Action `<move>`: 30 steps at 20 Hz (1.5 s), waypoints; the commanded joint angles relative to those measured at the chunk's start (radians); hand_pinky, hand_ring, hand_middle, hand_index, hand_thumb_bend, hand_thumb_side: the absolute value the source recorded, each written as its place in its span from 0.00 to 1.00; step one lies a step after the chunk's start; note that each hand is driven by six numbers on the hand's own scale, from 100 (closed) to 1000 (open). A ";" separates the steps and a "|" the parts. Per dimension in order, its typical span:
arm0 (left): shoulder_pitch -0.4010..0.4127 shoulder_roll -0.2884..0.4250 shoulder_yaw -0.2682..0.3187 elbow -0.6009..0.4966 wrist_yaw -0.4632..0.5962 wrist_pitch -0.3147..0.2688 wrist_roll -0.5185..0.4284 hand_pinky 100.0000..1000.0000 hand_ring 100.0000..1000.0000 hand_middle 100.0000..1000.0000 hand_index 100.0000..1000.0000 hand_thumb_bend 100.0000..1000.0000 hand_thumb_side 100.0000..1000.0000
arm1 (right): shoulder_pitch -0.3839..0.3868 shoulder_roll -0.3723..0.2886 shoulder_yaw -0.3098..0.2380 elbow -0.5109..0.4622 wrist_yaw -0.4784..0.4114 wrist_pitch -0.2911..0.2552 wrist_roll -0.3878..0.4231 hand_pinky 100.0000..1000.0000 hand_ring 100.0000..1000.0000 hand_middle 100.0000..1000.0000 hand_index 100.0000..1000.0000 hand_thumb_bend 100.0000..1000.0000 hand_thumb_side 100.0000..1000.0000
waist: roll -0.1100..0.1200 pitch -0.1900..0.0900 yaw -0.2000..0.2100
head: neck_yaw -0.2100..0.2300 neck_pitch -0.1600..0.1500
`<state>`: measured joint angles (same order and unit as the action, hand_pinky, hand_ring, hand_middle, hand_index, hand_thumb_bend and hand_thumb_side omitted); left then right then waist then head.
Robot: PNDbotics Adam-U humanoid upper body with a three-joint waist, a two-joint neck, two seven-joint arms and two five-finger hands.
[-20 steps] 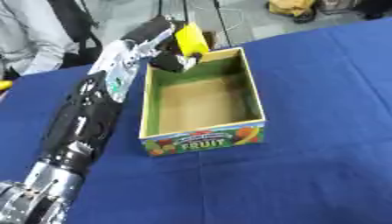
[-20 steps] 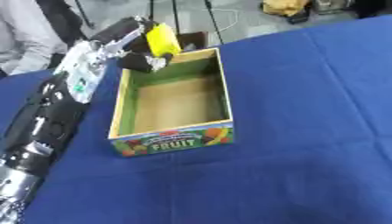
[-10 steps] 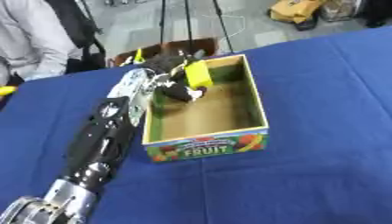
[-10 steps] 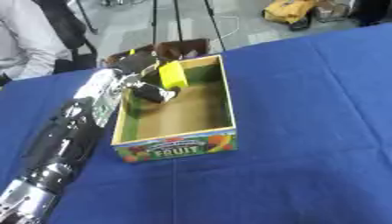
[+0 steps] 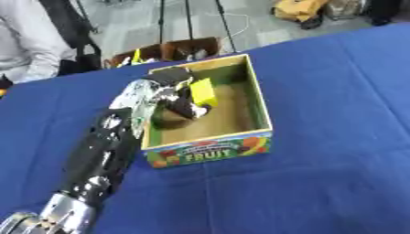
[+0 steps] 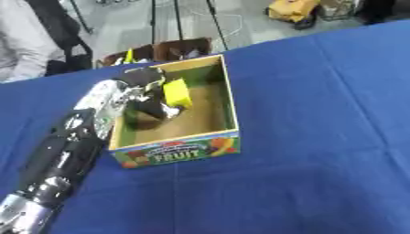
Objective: Pick up objects on the table and place them in the box.
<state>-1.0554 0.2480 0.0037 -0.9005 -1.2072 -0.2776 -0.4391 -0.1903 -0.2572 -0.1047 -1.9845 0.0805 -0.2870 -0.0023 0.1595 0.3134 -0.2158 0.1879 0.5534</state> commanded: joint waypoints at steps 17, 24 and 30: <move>-0.014 0.033 0.017 -0.126 0.002 -0.016 -0.021 0.64 0.81 0.81 0.93 0.83 0.71 | -0.003 -0.005 -0.004 -0.015 -0.011 0.009 -0.005 0.65 0.91 0.45 0.66 0.08 0.53 | -0.014 -0.034 0.009 | 0.001 0.012; 0.007 0.115 0.068 -0.340 0.553 0.064 0.298 0.35 0.57 0.58 0.77 0.52 0.92 | 0.010 -0.005 -0.011 -0.015 -0.008 0.019 -0.013 0.65 0.91 0.45 0.66 0.08 0.53 | -0.015 -0.050 0.034 | -0.032 0.029; 0.068 0.227 0.082 -0.458 1.036 0.135 0.423 0.27 0.48 0.48 0.69 0.37 0.87 | 0.019 -0.006 -0.018 -0.015 -0.013 0.026 -0.027 0.65 0.90 0.45 0.66 0.07 0.53 | -0.023 -0.066 0.060 | -0.056 0.038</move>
<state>-0.9733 0.4224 0.0703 -1.3207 -0.2506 -0.1527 -0.0385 -0.1663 -0.2561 -0.1165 -1.9845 0.0755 -0.2614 -0.0233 0.1451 0.2683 -0.1549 0.1366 0.5845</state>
